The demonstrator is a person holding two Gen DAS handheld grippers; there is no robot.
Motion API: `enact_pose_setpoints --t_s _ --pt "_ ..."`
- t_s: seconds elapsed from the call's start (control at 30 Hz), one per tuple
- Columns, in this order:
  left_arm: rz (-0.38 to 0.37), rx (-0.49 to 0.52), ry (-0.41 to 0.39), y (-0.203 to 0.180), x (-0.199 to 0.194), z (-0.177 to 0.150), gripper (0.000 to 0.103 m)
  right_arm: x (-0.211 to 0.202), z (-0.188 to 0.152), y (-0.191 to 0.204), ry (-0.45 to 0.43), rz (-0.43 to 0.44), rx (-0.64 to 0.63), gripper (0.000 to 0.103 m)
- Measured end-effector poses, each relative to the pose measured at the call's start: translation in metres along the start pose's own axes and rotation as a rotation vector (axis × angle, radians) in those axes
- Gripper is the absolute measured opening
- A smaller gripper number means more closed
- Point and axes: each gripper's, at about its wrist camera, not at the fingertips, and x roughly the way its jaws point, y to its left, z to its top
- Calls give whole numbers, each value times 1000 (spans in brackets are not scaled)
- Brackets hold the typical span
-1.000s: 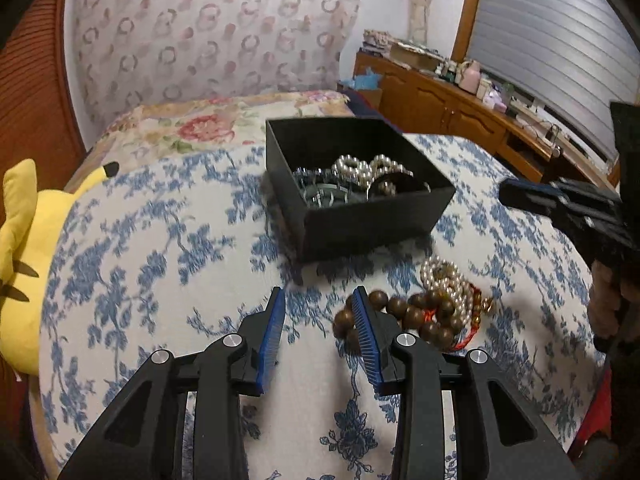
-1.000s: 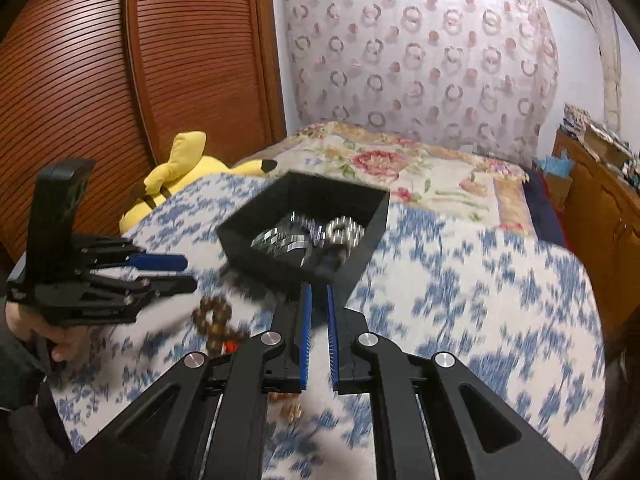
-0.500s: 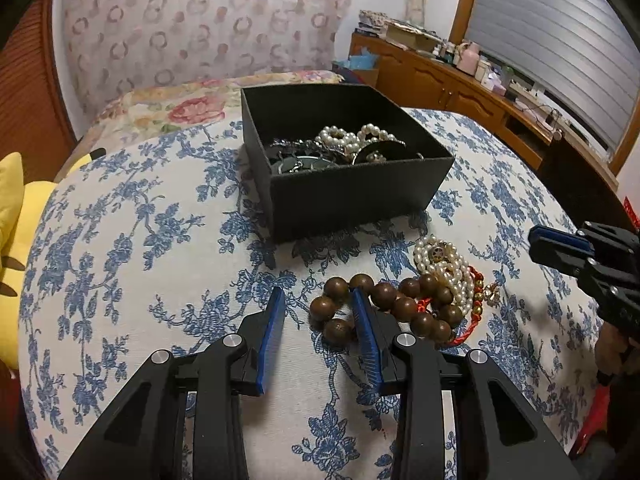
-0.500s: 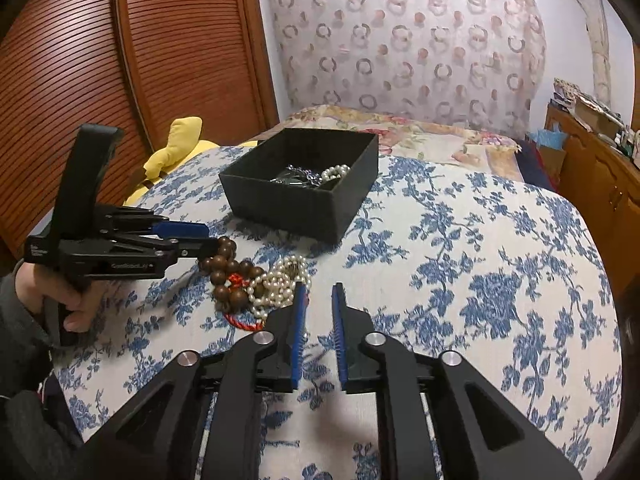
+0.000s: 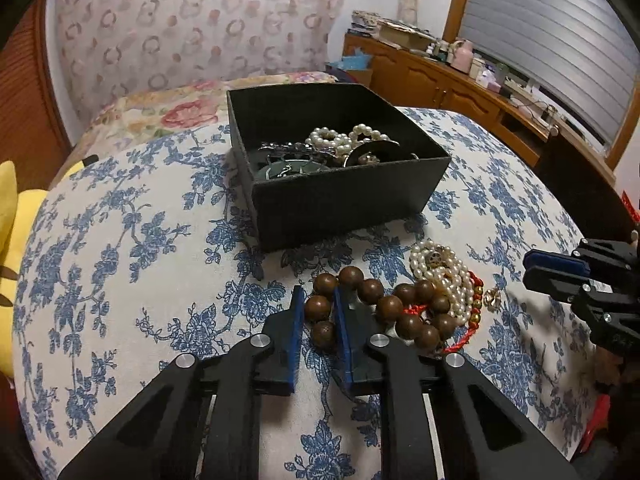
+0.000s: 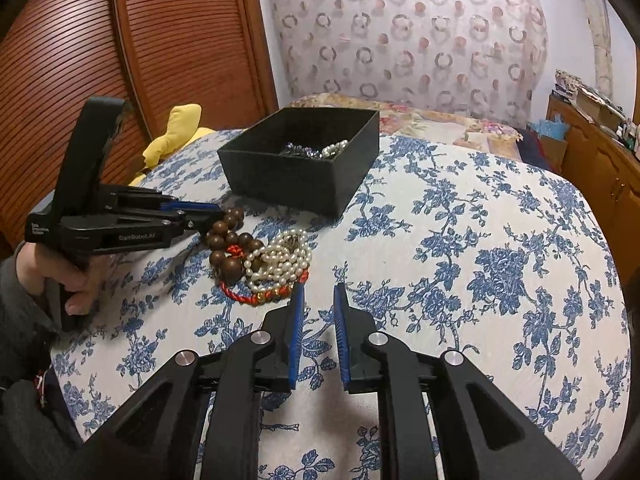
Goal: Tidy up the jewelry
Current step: 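Grasp the brown wooden bead bracelet with the left tool, then carry the bead bracelet to the box while the right tool grasps the gold charm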
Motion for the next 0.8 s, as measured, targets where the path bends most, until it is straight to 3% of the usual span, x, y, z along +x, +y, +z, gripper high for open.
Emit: enact_pose_setpoints --t_s 0.47,0.63,0.8 --pt "-46 -48 -181 -4 -84 2 12 8 -4 11 49 -1 -53 18" --pt "-49 -43 -238 -9 -108 9 12 10 -3 15 58 1 -65 26" --pt "-39 -39 -287 -10 -126 11 12 13 -2 19 68 -2 -81 27"
